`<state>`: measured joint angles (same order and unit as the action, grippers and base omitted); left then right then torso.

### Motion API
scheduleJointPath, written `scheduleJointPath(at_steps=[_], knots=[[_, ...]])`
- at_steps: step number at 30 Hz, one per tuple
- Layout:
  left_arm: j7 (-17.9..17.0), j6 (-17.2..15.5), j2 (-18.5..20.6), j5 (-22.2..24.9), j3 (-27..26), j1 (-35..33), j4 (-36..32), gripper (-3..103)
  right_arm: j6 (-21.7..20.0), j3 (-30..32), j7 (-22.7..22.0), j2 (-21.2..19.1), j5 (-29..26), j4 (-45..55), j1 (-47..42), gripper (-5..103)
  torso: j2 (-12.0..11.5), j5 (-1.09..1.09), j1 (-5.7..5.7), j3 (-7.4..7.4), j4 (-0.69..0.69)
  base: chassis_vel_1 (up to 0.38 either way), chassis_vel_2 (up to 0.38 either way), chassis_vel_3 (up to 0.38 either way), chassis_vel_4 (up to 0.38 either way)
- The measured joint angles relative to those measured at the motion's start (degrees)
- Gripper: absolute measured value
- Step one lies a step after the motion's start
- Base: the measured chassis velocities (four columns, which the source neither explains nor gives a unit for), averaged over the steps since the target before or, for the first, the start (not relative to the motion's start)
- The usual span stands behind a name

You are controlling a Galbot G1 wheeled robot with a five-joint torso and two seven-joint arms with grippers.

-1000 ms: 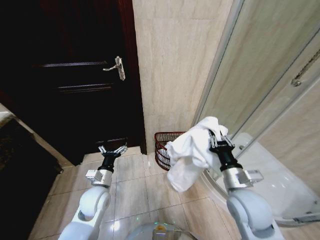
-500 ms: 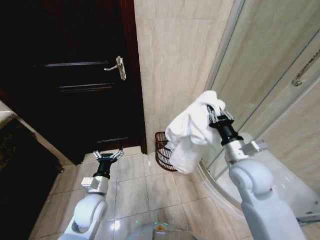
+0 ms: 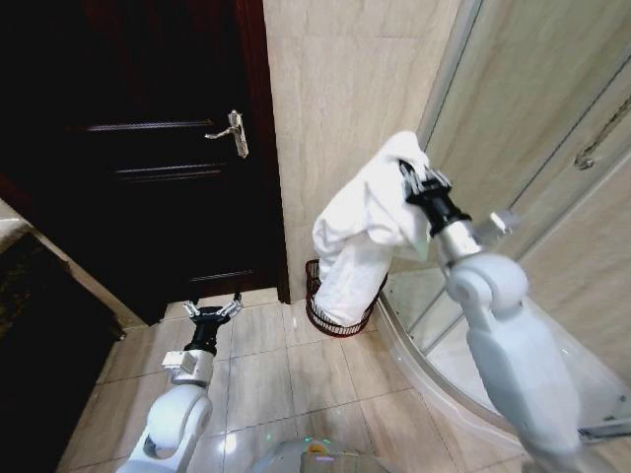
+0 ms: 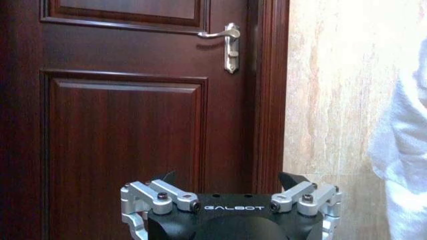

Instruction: Discard the used towel into the hamper.

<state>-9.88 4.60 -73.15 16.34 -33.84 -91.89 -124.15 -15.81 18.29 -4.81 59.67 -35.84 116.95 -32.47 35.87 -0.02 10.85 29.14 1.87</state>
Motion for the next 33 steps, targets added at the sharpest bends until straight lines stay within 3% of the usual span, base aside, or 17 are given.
scheduleJointPath(at_steps=[15,24,33], knots=[[-0.19,0.07,0.04,0.61,-0.56,1.20,1.31,100,-1.25,-5.53,-0.14,-1.49,-1.64,-14.91,19.34,16,-0.01,0.01,-0.01,-0.01,-0.01,0.000,0.000,0.000,0.000],[-0.18,0.10,-0.08,0.72,0.35,2.45,2.25,100,-0.25,-8.11,-0.44,1.35,-0.10,-20.15,16.64,16,-0.01,0.02,-0.01,-0.01,-0.01,0.000,0.000,0.000,0.000],[-0.21,0.26,-0.03,0.90,1.10,3.61,2.79,100,3.50,-10.39,-0.30,4.93,3.62,-26.62,14.27,16,-0.01,0.02,-0.01,-0.01,-0.01,0.000,0.000,0.000,0.000]])
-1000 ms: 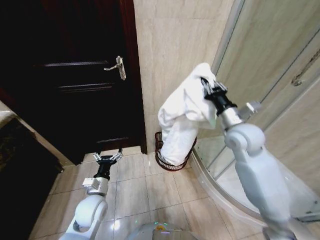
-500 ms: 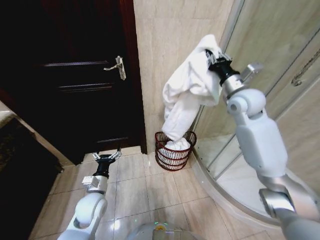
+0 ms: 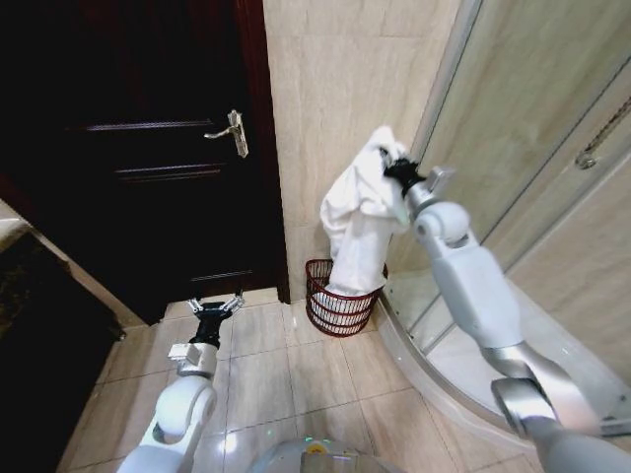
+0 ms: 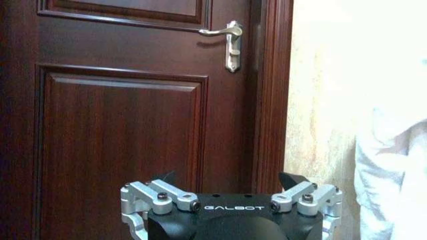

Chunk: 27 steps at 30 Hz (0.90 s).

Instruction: Discard the used towel into the hamper.

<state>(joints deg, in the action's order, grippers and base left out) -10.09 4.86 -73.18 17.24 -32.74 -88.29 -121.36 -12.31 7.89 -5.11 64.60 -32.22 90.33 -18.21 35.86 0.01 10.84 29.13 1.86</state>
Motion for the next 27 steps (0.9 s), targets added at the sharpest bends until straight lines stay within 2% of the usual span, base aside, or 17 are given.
scheduleJointPath(at_steps=[7,13,18,23,27], knots=[[0.08,0.15,0.00,0.60,-0.21,0.07,-0.03,100,-0.34,-0.93,-1.56,0.25,-1.39,-2.05,7.47,16,0.00,-0.03,0.00,-0.01,0.01,0.000,0.000,0.000,0.000],[0.23,0.52,-0.33,0.49,-0.25,-0.48,-0.10,100,-1.20,-0.87,-1.89,-0.48,-2.21,-1.88,8.63,16,0.00,-0.02,-0.01,-0.01,0.00,0.000,0.000,0.000,0.000],[0.25,0.63,-0.44,0.12,0.07,-0.47,-0.25,100,-1.01,-0.74,-1.61,-0.41,-1.93,-0.82,2.96,16,0.00,0.00,-0.01,-0.01,0.00,0.000,0.000,0.000,0.000],[0.23,0.63,-0.54,-0.47,0.94,-0.18,-0.34,100,1.42,-0.83,0.25,0.92,-0.24,-5.01,-3.01,16,0.00,0.00,-0.01,-0.01,0.00,0.000,0.000,0.000,0.000],[0.20,0.61,-0.55,-0.53,1.29,0.09,-0.41,100,3.33,-1.19,0.53,2.32,1.34,-8.96,-3.76,16,0.00,-0.01,-0.01,-0.01,0.00,0.000,0.000,0.000,0.000]])
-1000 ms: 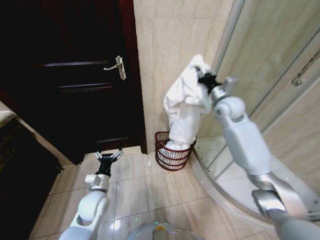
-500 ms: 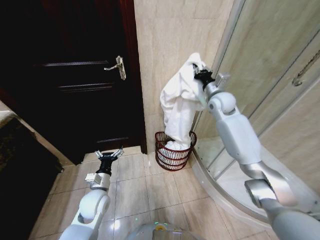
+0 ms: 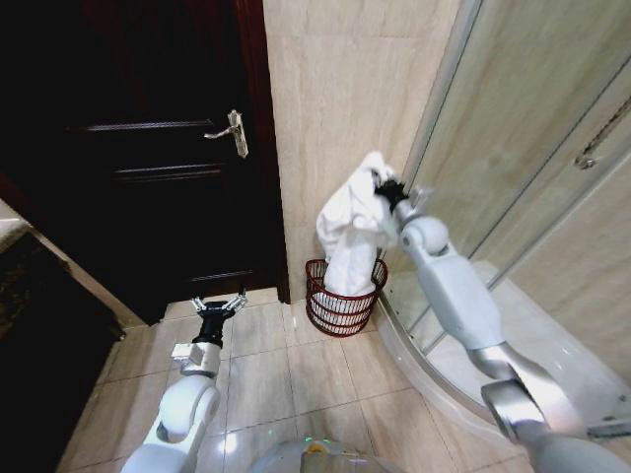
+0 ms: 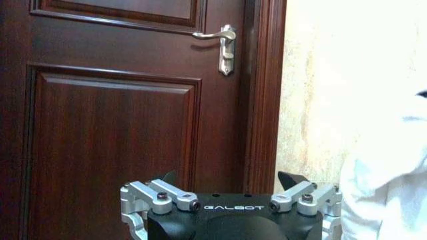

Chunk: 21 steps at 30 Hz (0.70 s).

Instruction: Discard the used towel into the hamper.

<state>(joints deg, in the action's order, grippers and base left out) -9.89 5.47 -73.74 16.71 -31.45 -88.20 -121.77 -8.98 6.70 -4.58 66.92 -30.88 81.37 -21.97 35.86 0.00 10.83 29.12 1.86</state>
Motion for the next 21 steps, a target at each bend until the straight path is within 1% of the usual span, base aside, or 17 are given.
scheduleJointPath(at_steps=[3,5,6,10,11,14,19,21], knots=[[-0.03,-0.02,0.07,0.01,-0.02,0.00,-0.09,100,0.46,-0.14,-0.43,0.41,0.03,-0.91,1.54,16,0.00,0.03,0.01,0.01,0.00,0.000,0.000,0.000,0.000],[-0.05,-0.02,0.17,0.07,-0.20,-0.03,-0.16,100,0.61,-0.39,-1.16,0.46,-0.42,-1.04,4.49,16,0.00,-0.01,0.00,0.00,0.00,0.000,0.000,0.000,0.000],[-0.05,-0.02,0.17,0.07,-0.20,-0.03,-0.16,100,0.61,-0.39,-1.16,0.46,-0.42,-1.04,4.49,16,0.00,-0.01,0.00,0.00,0.00,0.000,0.000,0.000,0.000],[-0.06,-0.02,0.21,0.17,-0.39,-0.20,-0.32,100,0.64,-1.11,-2.32,0.20,-1.46,-1.40,10.14,16,0.00,-0.01,0.00,0.00,0.01,0.000,0.000,0.000,0.000],[-0.06,-0.02,0.21,0.17,-0.39,-0.20,-0.32,100,0.64,-1.11,-2.32,0.20,-1.46,-1.40,10.14,16,0.00,-0.01,0.00,0.00,0.01,0.000,0.000,0.000,0.000],[-0.06,0.00,0.08,0.17,-0.40,-0.46,-0.37,100,-0.28,-1.45,-3.31,-0.11,-2.81,-1.45,15.18,16,0.00,-0.01,0.00,0.00,0.00,0.000,0.000,0.000,0.000],[-0.06,0.19,0.03,0.12,-0.43,-0.59,-0.33,100,-1.58,-1.83,-4.16,0.11,-4.46,-0.80,16.45,16,0.00,-0.02,0.00,-0.01,0.00,0.000,0.000,0.000,0.000],[-0.06,0.34,-0.04,0.11,-0.50,-0.65,-0.31,100,-1.56,-2.36,-4.09,0.66,-4.47,-1.14,14.68,16,0.00,-0.02,0.00,-0.01,0.00,0.000,0.000,0.000,0.000]])
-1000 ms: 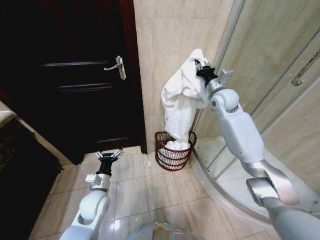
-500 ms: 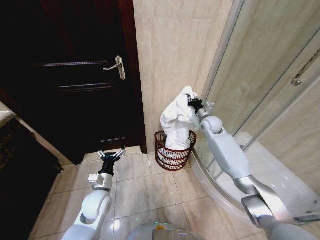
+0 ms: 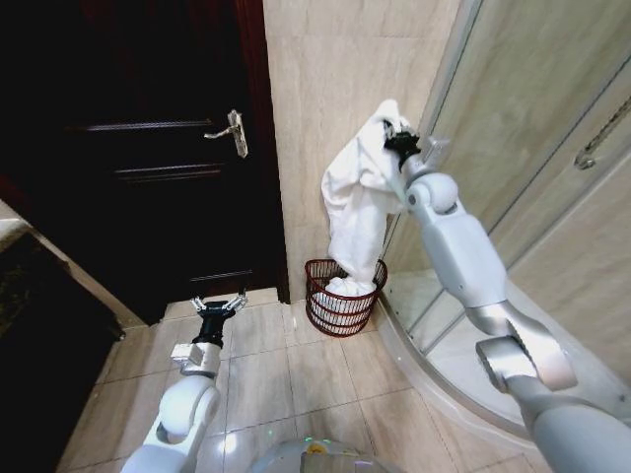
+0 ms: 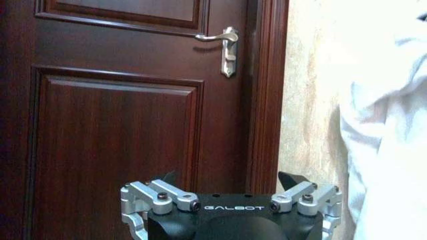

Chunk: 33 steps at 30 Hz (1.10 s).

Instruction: Discard the used towel into the hamper.

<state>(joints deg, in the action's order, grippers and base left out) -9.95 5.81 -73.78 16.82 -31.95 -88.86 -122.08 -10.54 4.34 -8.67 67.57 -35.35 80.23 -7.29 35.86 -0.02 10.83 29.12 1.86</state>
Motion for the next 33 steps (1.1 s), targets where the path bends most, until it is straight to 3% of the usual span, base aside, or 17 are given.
scheduleJointPath(at_steps=[5,11,28,33], knots=[[0.00,0.15,-0.01,0.00,-0.05,-0.04,0.11,100,1.04,-0.25,0.23,1.48,1.07,-1.68,-4.55,16,0.00,0.02,0.00,0.01,0.00,0.000,0.000,0.000,0.000],[0.00,0.20,-0.01,0.04,0.04,0.16,0.31,100,5.72,0.69,2.23,3.25,5.81,-6.25,-12.24,16,0.00,0.02,0.00,0.01,0.00,0.000,0.000,0.000,0.000],[0.09,0.86,-0.60,-0.39,1.59,0.22,0.36,100,6.15,5.00,4.12,5.43,8.22,-11.07,-23.85,16,0.00,0.02,0.00,0.00,-0.01,0.000,0.000,0.000,0.000],[0.00,1.20,-0.95,-0.96,2.16,-0.20,0.41,100,4.63,5.09,5.31,6.87,8.25,-10.64,-25.58,16,0.00,0.02,0.00,0.00,0.00,0.000,0.000,0.000,0.000]])
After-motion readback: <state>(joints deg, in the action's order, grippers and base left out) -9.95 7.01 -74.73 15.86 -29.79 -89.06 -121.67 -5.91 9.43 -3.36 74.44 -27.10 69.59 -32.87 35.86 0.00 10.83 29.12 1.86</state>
